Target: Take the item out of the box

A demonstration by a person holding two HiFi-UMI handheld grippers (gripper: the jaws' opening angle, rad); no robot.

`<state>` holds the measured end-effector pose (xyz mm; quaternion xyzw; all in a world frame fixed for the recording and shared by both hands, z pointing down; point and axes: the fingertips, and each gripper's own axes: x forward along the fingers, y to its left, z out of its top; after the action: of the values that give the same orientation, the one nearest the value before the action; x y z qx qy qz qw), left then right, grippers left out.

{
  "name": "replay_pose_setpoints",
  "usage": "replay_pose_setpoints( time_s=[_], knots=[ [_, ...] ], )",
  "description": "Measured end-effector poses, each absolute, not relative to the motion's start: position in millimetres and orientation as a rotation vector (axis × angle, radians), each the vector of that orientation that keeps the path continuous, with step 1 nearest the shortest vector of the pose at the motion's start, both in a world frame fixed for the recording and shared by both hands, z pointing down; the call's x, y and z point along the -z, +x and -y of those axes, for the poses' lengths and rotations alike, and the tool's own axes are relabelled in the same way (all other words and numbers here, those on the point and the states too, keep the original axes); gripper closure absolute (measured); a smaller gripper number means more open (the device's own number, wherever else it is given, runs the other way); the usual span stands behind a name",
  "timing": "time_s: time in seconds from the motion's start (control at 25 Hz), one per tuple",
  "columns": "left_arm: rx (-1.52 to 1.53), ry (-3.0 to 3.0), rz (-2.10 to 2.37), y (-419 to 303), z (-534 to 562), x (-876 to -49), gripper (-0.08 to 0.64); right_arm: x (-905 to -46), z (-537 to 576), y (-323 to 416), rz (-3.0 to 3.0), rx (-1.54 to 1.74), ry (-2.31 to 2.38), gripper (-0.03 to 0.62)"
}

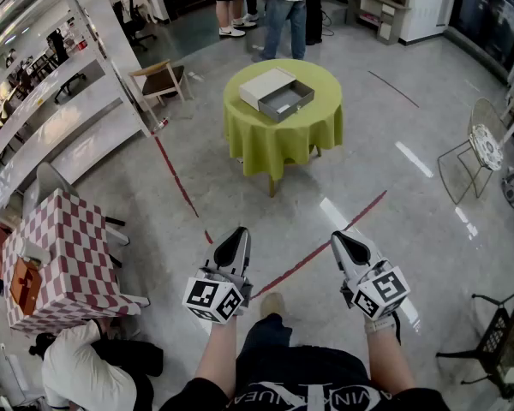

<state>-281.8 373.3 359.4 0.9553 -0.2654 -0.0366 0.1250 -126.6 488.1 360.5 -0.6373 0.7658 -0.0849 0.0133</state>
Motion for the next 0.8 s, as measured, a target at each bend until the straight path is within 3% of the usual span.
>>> replay_pose_setpoints(
  time_s=[0.8],
  knots=[
    [0.05,2.829,0.618,-235,-214,-371,0.538,-379,-340,-89,-2.238,0.354,-2.077,0.586]
  ],
)
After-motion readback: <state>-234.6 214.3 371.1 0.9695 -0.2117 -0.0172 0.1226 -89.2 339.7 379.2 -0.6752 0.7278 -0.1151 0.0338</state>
